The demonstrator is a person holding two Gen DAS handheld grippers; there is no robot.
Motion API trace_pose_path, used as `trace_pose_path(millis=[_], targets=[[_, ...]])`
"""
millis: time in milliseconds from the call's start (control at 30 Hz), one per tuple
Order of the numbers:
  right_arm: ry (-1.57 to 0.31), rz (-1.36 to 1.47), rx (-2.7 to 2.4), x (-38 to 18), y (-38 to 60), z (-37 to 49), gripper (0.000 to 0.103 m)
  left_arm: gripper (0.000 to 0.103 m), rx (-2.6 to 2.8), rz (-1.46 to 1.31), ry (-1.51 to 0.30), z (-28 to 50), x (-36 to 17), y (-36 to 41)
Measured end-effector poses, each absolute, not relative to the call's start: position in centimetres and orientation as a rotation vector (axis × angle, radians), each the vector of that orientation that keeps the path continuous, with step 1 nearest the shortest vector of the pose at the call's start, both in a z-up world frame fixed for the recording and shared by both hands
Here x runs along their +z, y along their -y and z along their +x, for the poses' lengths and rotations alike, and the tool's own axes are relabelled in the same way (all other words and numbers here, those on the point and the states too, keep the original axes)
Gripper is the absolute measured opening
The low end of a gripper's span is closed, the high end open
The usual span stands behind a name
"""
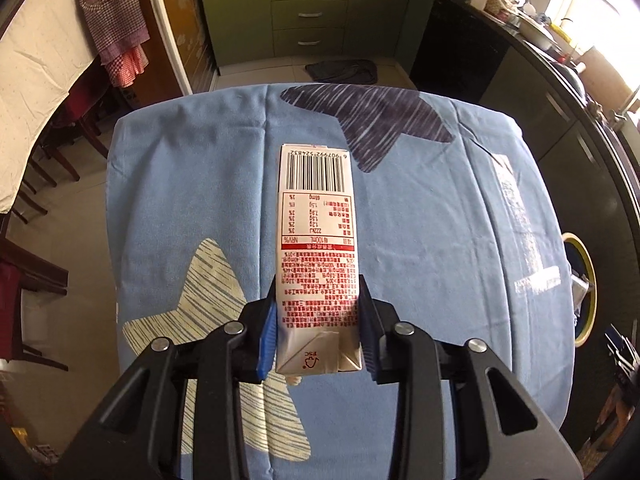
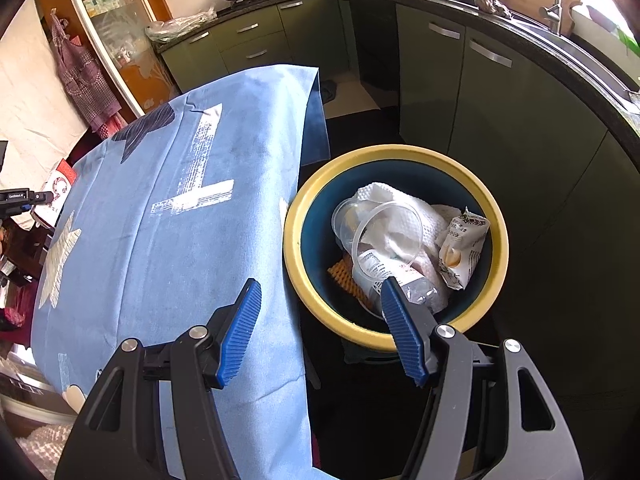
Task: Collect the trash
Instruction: 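Lift the milk carton and carry it over the bin with the left gripper, then open the left gripper to drop the milk carton into the bin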
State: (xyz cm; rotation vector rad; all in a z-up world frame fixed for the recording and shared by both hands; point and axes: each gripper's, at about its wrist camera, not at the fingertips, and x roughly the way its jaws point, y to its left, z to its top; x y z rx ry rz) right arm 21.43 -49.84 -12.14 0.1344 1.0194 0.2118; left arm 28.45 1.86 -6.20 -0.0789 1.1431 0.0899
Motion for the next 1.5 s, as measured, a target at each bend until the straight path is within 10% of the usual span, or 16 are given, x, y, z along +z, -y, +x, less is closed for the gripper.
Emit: trace_pose_path(millis=[633,1500], targets=[[-0.708,0.356,0.073,-8.2,56.0,8.6,0.068,0.033,-0.533,0.234,-1.037,20.5,-0.8,22.5],[-0.638,0.643,0.015,-12.1,64.6,1.4,0.070,0.033,-0.495,-0.033,-1.286,33.8,-16.0,49.6]])
